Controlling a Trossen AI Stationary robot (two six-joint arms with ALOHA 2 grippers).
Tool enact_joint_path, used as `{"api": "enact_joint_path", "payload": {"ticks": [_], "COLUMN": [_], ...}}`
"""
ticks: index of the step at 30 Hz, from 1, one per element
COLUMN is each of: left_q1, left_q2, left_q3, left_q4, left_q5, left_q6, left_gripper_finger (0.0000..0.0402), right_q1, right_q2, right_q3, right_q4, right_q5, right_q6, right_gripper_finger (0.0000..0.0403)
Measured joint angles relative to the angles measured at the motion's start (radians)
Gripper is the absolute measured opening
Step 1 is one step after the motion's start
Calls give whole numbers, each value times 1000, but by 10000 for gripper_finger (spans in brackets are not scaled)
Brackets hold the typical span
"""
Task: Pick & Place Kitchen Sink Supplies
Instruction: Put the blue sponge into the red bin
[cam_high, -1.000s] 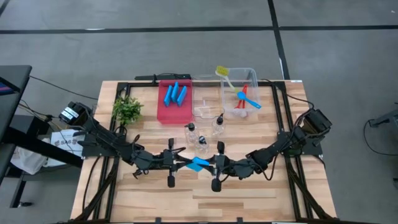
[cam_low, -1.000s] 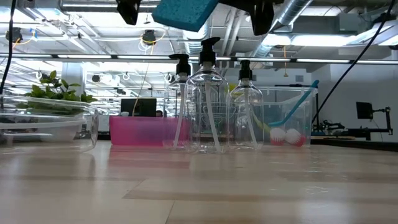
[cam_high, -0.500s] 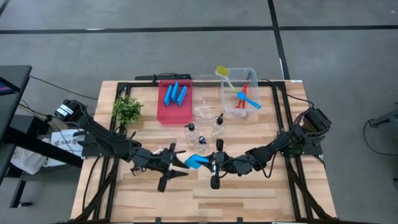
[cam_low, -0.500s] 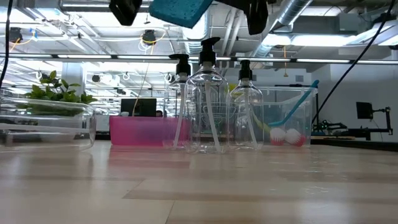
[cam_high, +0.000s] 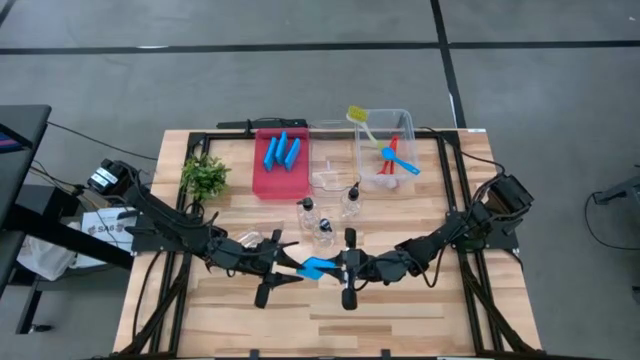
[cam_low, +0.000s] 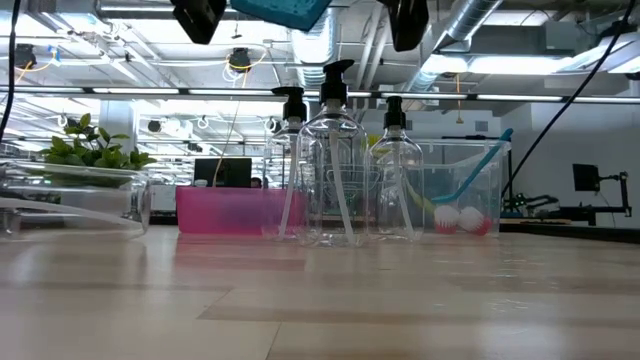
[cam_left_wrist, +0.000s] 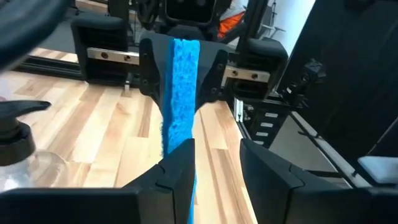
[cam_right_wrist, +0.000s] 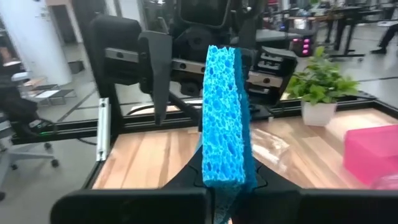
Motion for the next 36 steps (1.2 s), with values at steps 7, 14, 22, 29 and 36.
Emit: {"api": "enact_joint_path", "payload": {"ticks": [7,14,22,29,36], "left_q1": [-2,-2,-26,-66,-21], "left_q2": [0,0,-39,-134,-62], "left_q3": [0,0,-2,-28,-51], "left_q4": [-8,-13,-16,-91,-60], "left_q5": [13,19,7,14,26], "left_q6": [0,8,116,127,38], "left_gripper_finger": [129,129,129,129,129], "right_q1": [2,2,-5,-5,-6], "right_q2": [-2,-5,-14,-15,-17], "right_q3": [0,1,2,24,41], "right_q4": [-1,-31,-91,-113,-119], "right_q5": [-60,-128,-186,-177,-171], "right_q6": [3,61,104,97,81], "right_gripper_finger": [5,7,7,7,7]}}
